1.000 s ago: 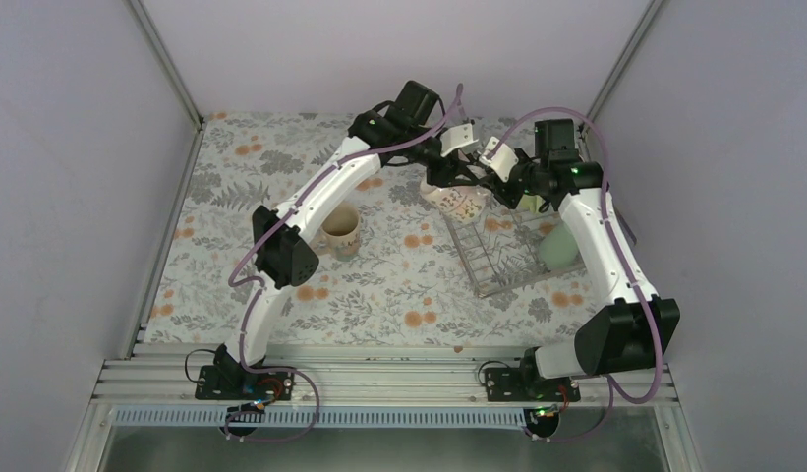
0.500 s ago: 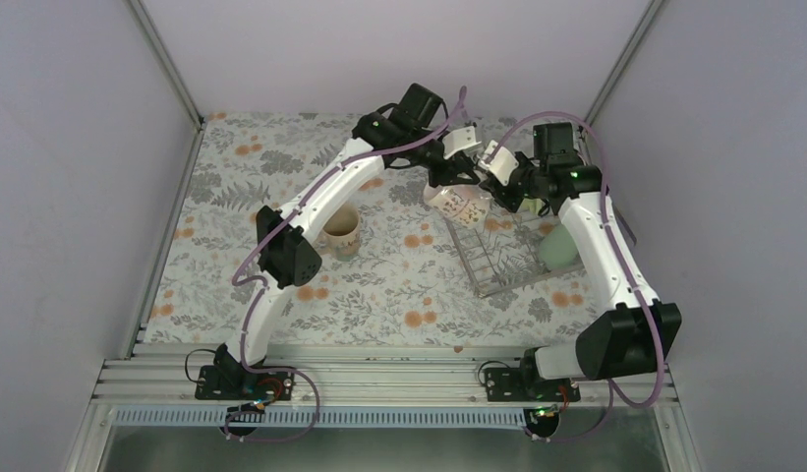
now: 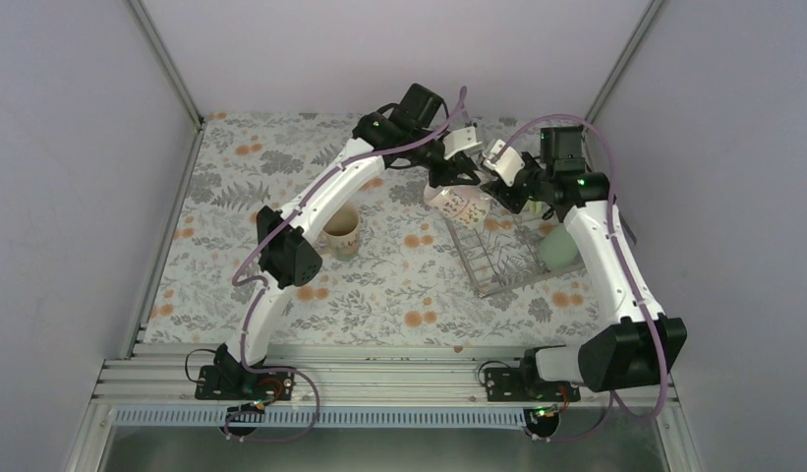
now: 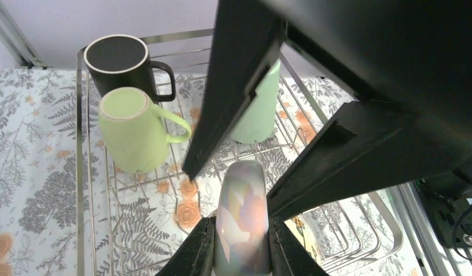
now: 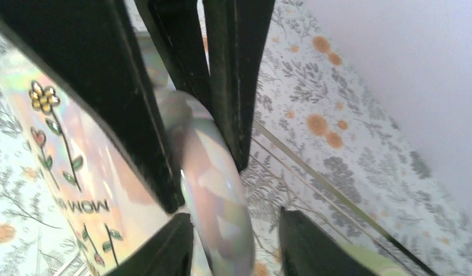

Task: Unload the cups from the dish rack

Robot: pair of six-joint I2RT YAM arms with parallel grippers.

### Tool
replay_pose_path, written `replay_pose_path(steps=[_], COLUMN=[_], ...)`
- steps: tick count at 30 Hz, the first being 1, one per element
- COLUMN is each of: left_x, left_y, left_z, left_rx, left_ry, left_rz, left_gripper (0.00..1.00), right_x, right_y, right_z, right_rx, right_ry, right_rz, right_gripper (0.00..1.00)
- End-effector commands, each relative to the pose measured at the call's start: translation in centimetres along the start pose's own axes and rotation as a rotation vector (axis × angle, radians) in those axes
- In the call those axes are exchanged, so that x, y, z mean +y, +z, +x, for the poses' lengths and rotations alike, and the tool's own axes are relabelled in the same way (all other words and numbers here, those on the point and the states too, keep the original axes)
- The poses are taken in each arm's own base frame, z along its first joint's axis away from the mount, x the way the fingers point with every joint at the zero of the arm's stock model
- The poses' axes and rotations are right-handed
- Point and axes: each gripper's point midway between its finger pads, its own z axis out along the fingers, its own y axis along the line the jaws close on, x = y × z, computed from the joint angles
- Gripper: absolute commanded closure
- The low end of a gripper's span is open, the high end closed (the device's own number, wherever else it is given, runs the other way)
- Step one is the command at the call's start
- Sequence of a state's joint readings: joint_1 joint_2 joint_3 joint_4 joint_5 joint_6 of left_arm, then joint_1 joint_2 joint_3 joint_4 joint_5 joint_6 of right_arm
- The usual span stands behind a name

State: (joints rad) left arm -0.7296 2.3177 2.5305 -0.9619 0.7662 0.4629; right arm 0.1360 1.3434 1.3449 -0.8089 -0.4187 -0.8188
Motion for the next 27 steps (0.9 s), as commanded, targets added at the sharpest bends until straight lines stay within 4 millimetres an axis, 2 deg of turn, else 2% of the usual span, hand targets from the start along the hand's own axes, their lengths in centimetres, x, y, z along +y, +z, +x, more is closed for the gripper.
replay_pose_path(steps=[1,5,13,21,27], left_x=[0.0,0.0,-0.4,-1.0,-2.4], left_y=[-0.3,-1.3,-3.9,-8.0,-11.3], left_z=[0.1,-0.7,-3.0,-6.2,-8.6], left_rx=[0.027,0.022,-0.003,-0.058,-0.121], left_ry=[0.010,0.036,0.087,0.143,0.172], left_rz=[-0.031,-0.070,-0.146,-0.253,-0.292], left_gripper=[0.97,0.98,0.98,0.98,0.98], right_x=[-0.9,-0.5,2.3,4.7,8.2], right_y=[-3.2,-3.8,-5.2,-5.7,-6.1], right_z=[-4.9,-4.7,-4.0,-2.6,-3.3], right_rx=[-0.198,-0.201,-0.224,-0.241,-0.399], right_ry=[-0.050,-0.025,0.004,0.045,0.076], right_rz=[0.093,0.103,0.038,-0.022,-0.212], right_gripper=[0.53,0.45,0.35,0.36,0.36])
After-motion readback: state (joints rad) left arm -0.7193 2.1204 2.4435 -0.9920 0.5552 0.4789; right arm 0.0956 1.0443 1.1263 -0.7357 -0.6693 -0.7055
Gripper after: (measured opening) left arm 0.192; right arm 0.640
